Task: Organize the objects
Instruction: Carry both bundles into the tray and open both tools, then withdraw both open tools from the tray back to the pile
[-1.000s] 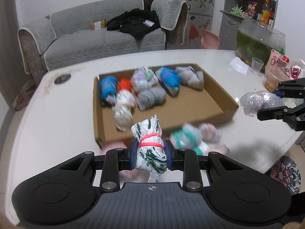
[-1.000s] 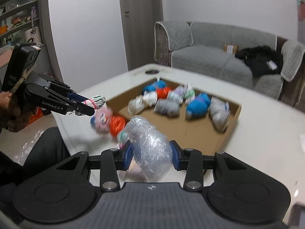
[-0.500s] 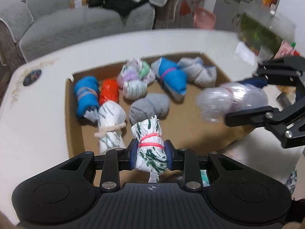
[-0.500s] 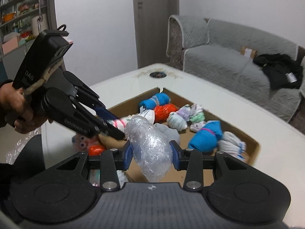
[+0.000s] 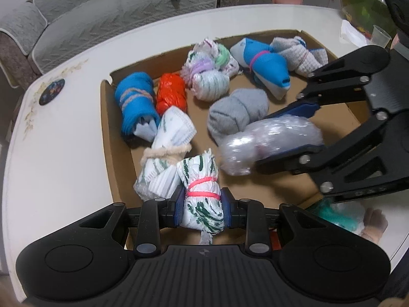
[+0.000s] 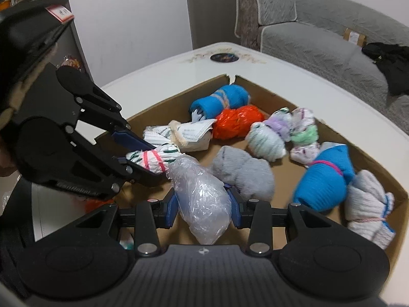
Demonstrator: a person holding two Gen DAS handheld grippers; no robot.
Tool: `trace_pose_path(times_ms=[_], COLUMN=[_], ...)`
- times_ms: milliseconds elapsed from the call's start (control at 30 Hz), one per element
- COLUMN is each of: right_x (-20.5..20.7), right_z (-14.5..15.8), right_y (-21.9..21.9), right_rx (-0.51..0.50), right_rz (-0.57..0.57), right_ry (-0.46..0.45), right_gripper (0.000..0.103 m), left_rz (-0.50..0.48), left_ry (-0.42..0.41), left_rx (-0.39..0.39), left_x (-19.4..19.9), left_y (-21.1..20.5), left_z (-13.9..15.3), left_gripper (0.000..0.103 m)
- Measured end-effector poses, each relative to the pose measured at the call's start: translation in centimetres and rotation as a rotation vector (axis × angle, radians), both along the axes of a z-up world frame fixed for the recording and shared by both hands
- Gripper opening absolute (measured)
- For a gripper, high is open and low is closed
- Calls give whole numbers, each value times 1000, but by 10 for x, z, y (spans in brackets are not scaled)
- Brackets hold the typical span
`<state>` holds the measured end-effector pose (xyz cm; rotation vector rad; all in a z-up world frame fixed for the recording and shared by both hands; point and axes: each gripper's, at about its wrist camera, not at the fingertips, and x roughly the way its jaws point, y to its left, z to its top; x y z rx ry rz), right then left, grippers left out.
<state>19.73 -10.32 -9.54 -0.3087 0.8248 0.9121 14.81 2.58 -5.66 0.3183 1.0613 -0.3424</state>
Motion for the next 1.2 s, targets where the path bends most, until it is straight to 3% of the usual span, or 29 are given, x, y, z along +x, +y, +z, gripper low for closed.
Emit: trace_pose_path(times_ms=[300, 433, 533, 900, 1200], right_x=[-4, -8, -11, -12, -16], right_z=[-12, -10, -9, -1, 15], right_y=[11, 16, 17, 8, 3], right_rx=[-71, -108, -143, -180, -151], right_rz=[19, 23, 18, -25, -34], right_ry=[17, 15, 8, -1, -24], right_gripper=[41, 50, 52, 66, 71], left_rz=[21, 24, 51, 66, 67], left_ry=[35, 58, 63, 91, 42], left_rx=[-14, -6, 31, 37, 36], left_x=[4, 5, 6, 5, -9], left_y=[2, 0, 1, 0, -1], left_z=[-6, -6, -7, -4, 17], left_gripper=[38, 50, 66, 80, 86])
